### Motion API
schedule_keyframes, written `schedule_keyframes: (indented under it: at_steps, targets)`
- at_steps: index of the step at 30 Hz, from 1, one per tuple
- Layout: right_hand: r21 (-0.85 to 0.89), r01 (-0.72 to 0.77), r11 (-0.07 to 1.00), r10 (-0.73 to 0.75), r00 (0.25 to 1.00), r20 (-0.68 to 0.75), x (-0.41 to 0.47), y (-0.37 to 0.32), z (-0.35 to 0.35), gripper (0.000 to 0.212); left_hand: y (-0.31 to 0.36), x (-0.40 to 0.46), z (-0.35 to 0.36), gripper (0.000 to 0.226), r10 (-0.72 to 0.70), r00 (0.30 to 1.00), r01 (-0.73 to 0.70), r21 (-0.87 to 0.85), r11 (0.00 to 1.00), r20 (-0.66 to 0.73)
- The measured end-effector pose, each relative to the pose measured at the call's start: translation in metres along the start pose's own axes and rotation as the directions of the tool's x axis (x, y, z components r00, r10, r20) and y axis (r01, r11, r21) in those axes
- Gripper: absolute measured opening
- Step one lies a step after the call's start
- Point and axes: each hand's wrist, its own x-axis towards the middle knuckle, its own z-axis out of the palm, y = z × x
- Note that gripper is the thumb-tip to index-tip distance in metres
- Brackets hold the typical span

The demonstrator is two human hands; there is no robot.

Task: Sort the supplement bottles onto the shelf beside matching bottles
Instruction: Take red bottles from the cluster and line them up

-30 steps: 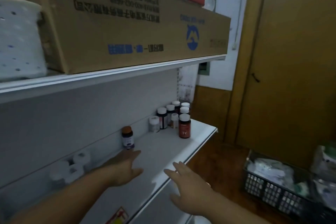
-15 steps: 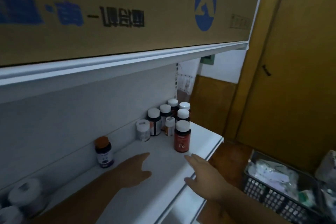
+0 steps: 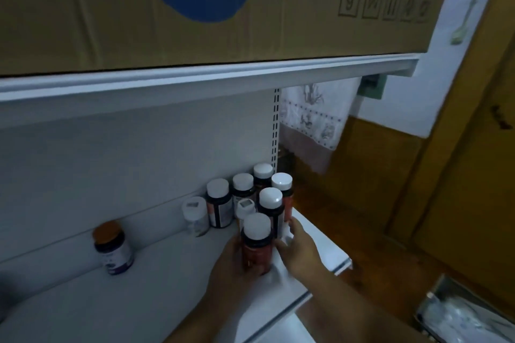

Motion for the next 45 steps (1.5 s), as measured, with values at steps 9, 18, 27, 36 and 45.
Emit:
schedule_keyframes:
  at_steps: [9, 18, 27, 36, 45]
  targets:
    - [0.084, -0.025, 0.996, 0.037, 0.987, -0.153, 0.030, 0.005, 0.024, 0.055, -0.013, 0.006, -0.006, 0.047, -0.137, 0.934, 0.029, -0.312, 0.950, -0.330]
    - [0.629, -0.116, 0.769, -0.040, 0.973, 0.227, 0.001, 0.004, 0.007, 0.036, 0.002, -0.016, -0.033, 0.049, -0.231, 0.921, 0.030, -0.537, 0.843, -0.312]
    - [0.680, -0.120, 0.724, -0.321, 0.813, 0.485, -0.112, -0.093, 0.082, 0.045, 0.000, -0.151, -0.144, 0.066, -0.285, 0.763, -0.169, -0.604, 0.779, -0.581]
    - [0.637, -0.194, 0.746, -0.450, 0.558, 0.697, -0.297, -0.195, 0.237, 0.102, -0.048, -0.370, -0.303, 0.064, -0.284, 0.578, -0.235, -0.489, 0.840, -0.765]
    - [0.542, -0.245, 0.804, -0.443, 0.361, 0.821, -0.465, -0.269, 0.382, 0.044, -0.094, -0.551, -0.423, 0.053, -0.356, 0.308, -0.191, -0.424, 0.885, -0.882]
